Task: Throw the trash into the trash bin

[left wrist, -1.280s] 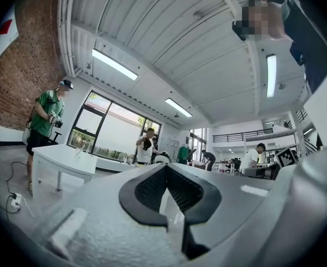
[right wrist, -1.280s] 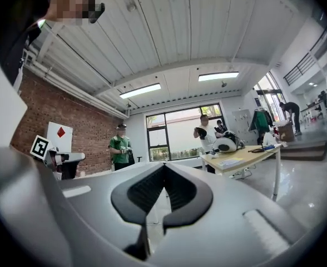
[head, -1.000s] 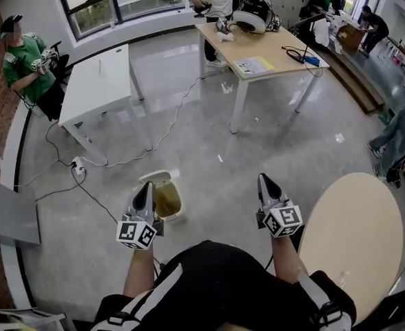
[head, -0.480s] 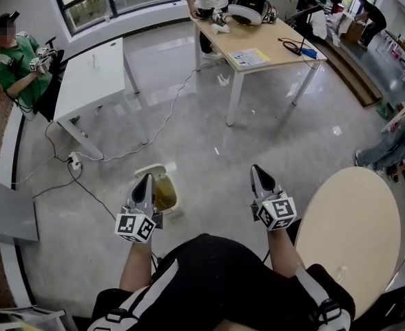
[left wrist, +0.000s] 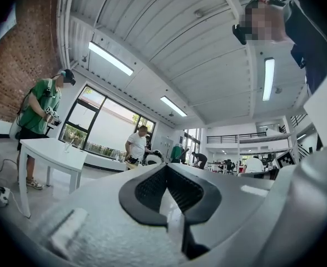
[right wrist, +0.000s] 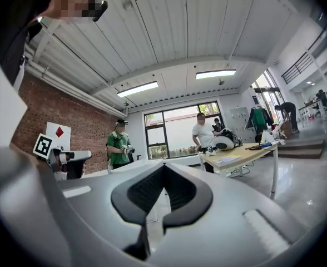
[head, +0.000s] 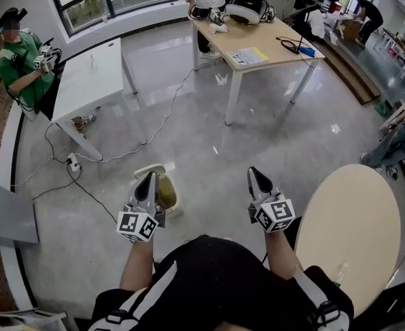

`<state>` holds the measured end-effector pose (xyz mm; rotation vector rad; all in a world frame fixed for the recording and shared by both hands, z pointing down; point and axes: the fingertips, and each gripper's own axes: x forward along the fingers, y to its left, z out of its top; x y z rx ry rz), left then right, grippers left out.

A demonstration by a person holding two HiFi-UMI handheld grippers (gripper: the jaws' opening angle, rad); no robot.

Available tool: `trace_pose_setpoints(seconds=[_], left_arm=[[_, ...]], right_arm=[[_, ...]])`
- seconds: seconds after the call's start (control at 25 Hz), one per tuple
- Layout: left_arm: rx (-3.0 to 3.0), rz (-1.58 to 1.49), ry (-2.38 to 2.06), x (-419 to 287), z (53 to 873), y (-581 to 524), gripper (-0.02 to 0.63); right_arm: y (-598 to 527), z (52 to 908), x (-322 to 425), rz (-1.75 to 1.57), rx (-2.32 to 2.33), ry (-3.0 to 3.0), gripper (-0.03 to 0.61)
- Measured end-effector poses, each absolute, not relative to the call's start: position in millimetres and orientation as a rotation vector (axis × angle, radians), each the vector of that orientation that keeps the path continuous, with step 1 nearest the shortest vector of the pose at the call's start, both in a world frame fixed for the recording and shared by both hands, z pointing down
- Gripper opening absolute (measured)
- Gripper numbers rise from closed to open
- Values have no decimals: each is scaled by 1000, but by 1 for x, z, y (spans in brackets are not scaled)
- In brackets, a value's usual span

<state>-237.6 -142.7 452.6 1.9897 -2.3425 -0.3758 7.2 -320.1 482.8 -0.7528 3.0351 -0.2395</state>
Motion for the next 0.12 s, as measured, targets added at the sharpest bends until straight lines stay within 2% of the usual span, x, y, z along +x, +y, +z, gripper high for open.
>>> trace_pose_setpoints(seconds=[0.12], left_arm=[[1981,-382,-2345,-240,451,-141,3]], right_arm=[[-320,479,6,-232,-755,3030,5]])
